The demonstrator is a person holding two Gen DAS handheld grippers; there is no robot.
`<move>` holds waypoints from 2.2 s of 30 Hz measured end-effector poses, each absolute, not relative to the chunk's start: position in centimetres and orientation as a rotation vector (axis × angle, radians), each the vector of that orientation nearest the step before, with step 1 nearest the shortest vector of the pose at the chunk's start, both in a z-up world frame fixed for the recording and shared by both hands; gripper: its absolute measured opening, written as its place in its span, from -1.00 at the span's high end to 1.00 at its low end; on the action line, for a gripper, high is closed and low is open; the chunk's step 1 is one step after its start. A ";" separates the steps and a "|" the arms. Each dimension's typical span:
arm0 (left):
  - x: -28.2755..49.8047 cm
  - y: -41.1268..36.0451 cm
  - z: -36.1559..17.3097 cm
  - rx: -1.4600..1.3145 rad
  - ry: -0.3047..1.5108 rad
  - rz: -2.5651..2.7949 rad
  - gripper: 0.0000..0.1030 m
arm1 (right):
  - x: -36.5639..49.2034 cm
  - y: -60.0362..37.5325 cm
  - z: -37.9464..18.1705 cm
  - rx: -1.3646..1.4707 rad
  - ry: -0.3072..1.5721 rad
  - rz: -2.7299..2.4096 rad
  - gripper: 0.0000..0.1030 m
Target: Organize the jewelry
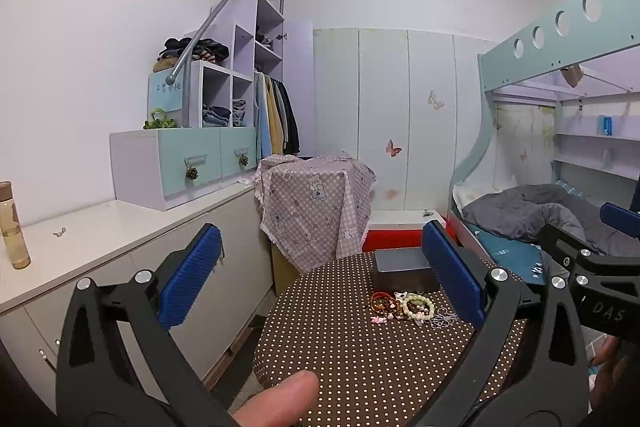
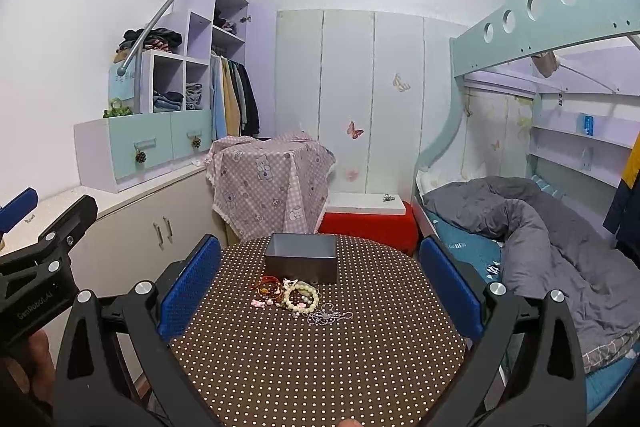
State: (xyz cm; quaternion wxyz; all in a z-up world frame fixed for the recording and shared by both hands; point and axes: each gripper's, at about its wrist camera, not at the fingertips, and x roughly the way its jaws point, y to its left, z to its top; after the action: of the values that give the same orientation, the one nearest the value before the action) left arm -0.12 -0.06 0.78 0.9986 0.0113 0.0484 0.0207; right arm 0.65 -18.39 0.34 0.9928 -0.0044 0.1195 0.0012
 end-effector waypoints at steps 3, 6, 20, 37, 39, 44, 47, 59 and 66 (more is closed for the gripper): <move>0.1 0.0 0.8 0.021 0.098 0.040 -0.90 | 0.9 -18.3 0.5 -0.017 0.235 0.003 -0.87; 0.3 0.1 0.6 0.023 0.104 0.041 -0.90 | 1.3 -18.2 0.5 -0.021 0.234 0.007 -0.87; 6.8 0.5 -2.1 0.053 0.244 0.072 -0.90 | 6.2 -18.6 -1.6 -0.046 0.300 0.033 -0.87; 23.6 -4.1 -16.1 0.202 0.710 -0.057 -0.90 | 16.9 -23.7 -13.5 0.012 0.705 0.000 -0.87; 25.4 -4.9 -17.4 0.224 0.758 -0.068 -0.90 | 17.6 -24.3 -14.3 0.020 0.736 -0.005 -0.87; 28.3 -5.8 -19.3 0.235 0.846 -0.111 -0.90 | 19.5 -26.0 -16.0 0.059 0.801 -0.017 -0.87; 29.1 -6.2 -19.9 0.226 0.879 -0.163 -0.79 | 20.4 -26.5 -16.5 0.075 0.826 -0.015 -0.87; 28.5 -5.1 -19.7 0.120 0.882 -0.350 0.70 | 22.1 -26.3 -18.3 0.075 0.895 0.024 -0.87; 26.7 -3.8 -19.9 0.107 0.889 -0.371 0.68 | 22.3 -26.5 -18.8 0.065 0.919 0.038 -0.87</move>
State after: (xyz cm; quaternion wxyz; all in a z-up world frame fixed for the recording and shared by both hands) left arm 26.66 -3.82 -19.87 0.8849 0.0512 0.4272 -0.1784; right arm 22.29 -26.51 -18.84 0.8955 0.0312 0.4435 0.0184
